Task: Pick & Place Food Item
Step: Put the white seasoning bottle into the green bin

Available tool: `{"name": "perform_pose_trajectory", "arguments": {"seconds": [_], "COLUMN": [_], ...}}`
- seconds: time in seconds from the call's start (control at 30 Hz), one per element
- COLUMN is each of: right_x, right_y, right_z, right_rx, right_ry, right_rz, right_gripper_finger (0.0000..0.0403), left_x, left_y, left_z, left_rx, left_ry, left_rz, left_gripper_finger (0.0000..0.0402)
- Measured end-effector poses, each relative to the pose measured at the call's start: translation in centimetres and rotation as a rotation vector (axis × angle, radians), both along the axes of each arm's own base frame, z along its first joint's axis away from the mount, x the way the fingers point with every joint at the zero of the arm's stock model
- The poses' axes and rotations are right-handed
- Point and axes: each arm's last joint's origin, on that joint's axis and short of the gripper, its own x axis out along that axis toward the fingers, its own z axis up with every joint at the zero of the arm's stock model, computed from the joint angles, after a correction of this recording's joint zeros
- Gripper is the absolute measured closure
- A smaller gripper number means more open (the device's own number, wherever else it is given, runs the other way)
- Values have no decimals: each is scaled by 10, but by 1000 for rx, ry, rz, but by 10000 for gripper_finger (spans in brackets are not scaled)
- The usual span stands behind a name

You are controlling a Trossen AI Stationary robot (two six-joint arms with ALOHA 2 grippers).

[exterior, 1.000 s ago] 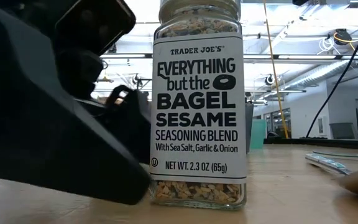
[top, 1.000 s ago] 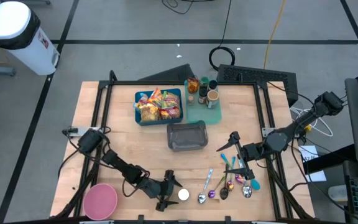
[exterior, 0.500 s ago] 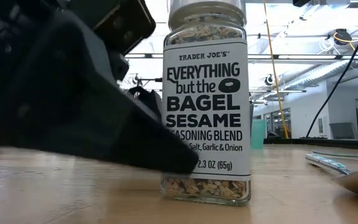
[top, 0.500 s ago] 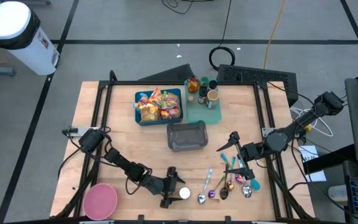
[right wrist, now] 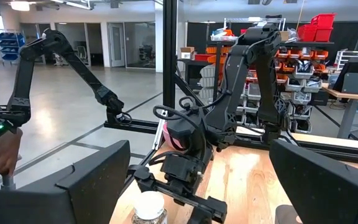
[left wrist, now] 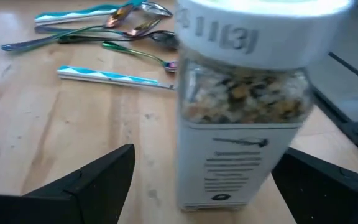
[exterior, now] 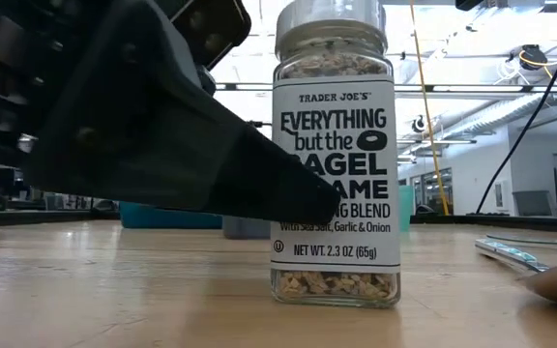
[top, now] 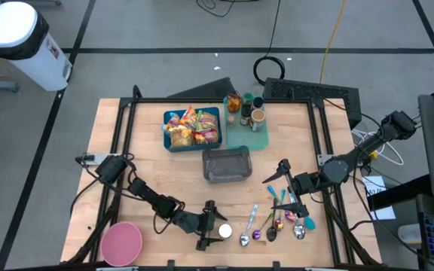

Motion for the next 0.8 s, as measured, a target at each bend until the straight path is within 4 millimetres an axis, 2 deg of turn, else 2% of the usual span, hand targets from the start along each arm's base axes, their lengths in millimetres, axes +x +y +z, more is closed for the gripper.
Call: {"name": "perform_pose_trajectory", "arguments": {"seconds": [0.2,0.4,0.63,0.8], "right_x": [0,0,0,0], "right_y": [0,0,0,0], "right_z": [0,1,0,0], "right_rx": [0,9,7,7], "right_ry": [0,1,2,3], "right_rz": [0,0,0,1], "right_gripper_finger": [25,25,25,25], "left_x": [12,24,27,27], "left_y": [-9,-18,-13,-9], "left_z": [8,-5,-7,-12], "left_rx": [10,15,-95,-6], "left_ry": [-33,20,58,88], "left_rz": [-26,-77,-20,-36], "left_gripper_finger": [34,34,34,34]}}
